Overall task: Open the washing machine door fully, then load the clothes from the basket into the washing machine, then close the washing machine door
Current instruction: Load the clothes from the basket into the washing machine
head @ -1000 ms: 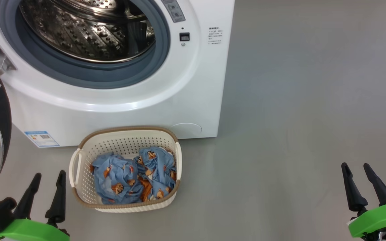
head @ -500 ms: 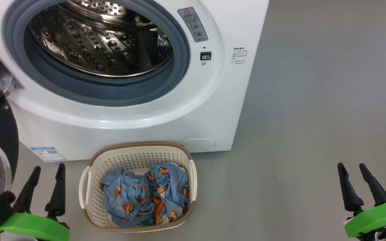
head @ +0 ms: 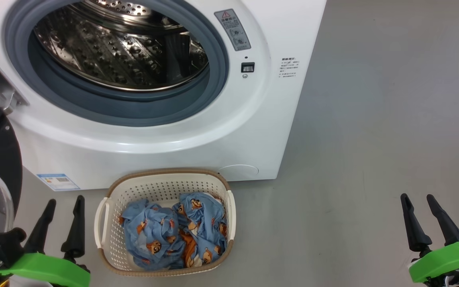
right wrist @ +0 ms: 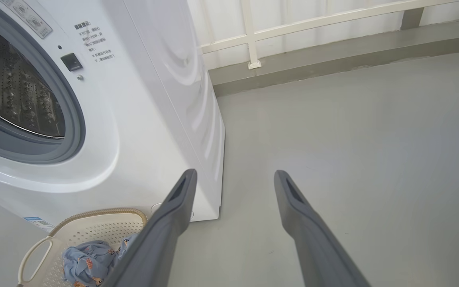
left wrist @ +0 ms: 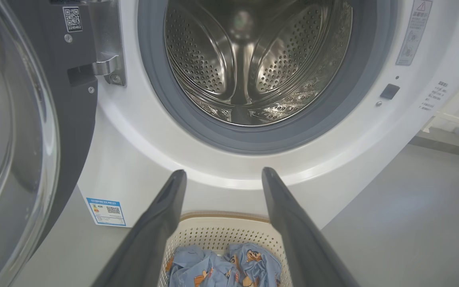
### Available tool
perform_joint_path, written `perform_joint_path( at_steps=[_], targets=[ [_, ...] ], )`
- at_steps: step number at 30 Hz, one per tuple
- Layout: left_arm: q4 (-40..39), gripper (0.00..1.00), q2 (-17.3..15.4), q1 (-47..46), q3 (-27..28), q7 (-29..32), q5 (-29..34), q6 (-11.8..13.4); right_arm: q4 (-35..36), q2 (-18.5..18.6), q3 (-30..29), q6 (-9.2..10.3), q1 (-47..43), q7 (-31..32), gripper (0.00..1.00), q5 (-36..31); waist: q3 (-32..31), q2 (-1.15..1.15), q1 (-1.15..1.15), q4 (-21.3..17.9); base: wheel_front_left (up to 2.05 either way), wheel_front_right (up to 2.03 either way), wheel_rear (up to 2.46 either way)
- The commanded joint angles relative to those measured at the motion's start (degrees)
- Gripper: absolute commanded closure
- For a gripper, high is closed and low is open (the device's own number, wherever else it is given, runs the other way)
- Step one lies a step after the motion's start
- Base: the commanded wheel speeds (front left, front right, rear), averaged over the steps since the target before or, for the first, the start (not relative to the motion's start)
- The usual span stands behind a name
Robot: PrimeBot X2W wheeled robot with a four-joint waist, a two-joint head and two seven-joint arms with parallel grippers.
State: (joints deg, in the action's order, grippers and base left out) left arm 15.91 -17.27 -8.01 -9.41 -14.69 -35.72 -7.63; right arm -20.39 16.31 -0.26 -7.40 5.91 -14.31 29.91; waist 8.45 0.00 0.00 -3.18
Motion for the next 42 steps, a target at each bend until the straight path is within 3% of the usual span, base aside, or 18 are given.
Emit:
perform_joint_path(
  at_steps=[1,21,30,42],
  targets=[
    [-0.7,0.0,-1.5,-2.1,1.8,-0.3,-0.2,0.1,1.4,0.9,1.3,-0.09,0.8,-0.7,0.0,-0.9,0.2,0.0,0.0,0.1,0.0,0.0,0.0],
    [10.9,0.0,5.5,-7.2,-2.9,-0.3,-1.7,0.1,3.1,-1.7,1.8,-0.09,5.6,-0.7,0.0,-2.4,10.2,0.0,0.0,-0.1,0.0,0.0,0.0],
    [21.9,0.0,5.7,-17.6,-7.4,-0.3,-4.3,0.1,4.3,-3.7,2.3,-0.09,9.8,-0.7,0.0,-3.9,18.4,0.0,0.0,-0.3,0.0,0.0,0.0],
    [34.8,0.0,3.2,-28.7,-19.5,-0.3,-10.9,0.1,5.7,-6.1,4.3,-0.09,16.0,-0.7,0.0,-5.5,27.2,0.0,0.0,-2.2,0.0,0.0,0.0]
  ],
)
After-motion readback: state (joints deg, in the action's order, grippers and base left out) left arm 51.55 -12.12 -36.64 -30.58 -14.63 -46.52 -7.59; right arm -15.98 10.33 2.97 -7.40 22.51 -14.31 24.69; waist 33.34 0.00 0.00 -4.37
